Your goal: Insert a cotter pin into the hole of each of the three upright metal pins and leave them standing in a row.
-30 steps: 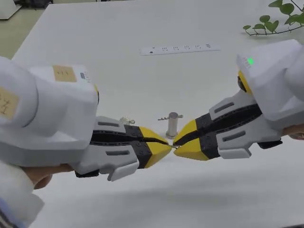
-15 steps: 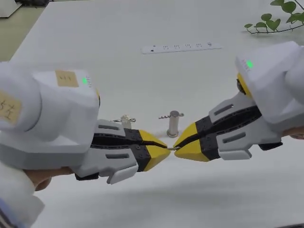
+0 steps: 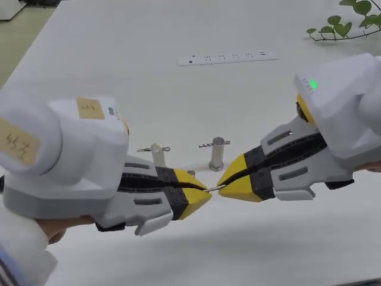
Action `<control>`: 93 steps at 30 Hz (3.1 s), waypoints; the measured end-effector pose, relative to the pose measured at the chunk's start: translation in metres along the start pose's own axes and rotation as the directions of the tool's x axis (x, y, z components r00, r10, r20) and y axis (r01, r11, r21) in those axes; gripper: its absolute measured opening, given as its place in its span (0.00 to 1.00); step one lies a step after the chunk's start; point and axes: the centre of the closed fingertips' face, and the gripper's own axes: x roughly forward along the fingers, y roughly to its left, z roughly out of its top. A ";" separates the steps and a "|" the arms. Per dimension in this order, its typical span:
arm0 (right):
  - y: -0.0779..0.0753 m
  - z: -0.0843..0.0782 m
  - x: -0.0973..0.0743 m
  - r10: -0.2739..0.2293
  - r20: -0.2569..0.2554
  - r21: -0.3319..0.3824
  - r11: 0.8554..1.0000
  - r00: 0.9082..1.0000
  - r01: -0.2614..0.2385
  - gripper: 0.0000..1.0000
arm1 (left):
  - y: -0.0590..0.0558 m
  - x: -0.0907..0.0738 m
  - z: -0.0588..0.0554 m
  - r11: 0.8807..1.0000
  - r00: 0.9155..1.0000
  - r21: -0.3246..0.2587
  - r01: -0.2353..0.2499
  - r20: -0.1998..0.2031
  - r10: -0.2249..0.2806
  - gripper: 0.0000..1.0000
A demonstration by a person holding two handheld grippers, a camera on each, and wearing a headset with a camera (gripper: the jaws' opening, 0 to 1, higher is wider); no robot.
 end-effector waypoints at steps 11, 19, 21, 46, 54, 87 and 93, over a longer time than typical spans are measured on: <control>-0.015 -0.003 0.001 -0.040 0.006 0.008 0.999 0.999 0.040 0.00 | 0.024 -0.001 -0.002 0.998 0.998 0.015 -0.062 -0.011 0.063 0.02; -0.033 -0.026 0.004 -0.078 -0.054 0.039 0.996 0.996 0.080 0.00 | 0.044 0.001 -0.010 0.993 0.992 0.062 -0.101 -0.064 0.105 0.05; -0.037 -0.032 0.006 -0.083 -0.070 0.047 0.995 0.994 0.086 0.00 | 0.049 0.003 -0.012 0.991 0.990 0.076 -0.110 -0.078 0.115 0.05; -0.060 -0.055 0.026 -0.080 -0.144 0.064 0.994 0.986 0.090 0.00 | 0.069 0.025 -0.031 0.988 0.977 0.103 -0.118 -0.168 0.134 0.14; -0.058 -0.055 0.028 -0.070 -0.143 0.062 0.995 0.987 0.080 0.00 | 0.069 0.028 -0.036 0.988 0.975 0.102 -0.116 -0.179 0.133 0.08; -0.063 -0.043 0.050 -0.050 -0.127 -0.012 0.999 0.991 0.049 0.00 | 0.073 0.032 -0.035 0.993 0.978 -0.001 -0.121 -0.170 0.119 0.05; -0.061 -0.038 0.055 -0.036 -0.131 -0.096 0.995 0.991 0.023 0.00 | 0.073 0.033 -0.035 0.993 0.979 0.003 -0.117 -0.165 0.116 0.05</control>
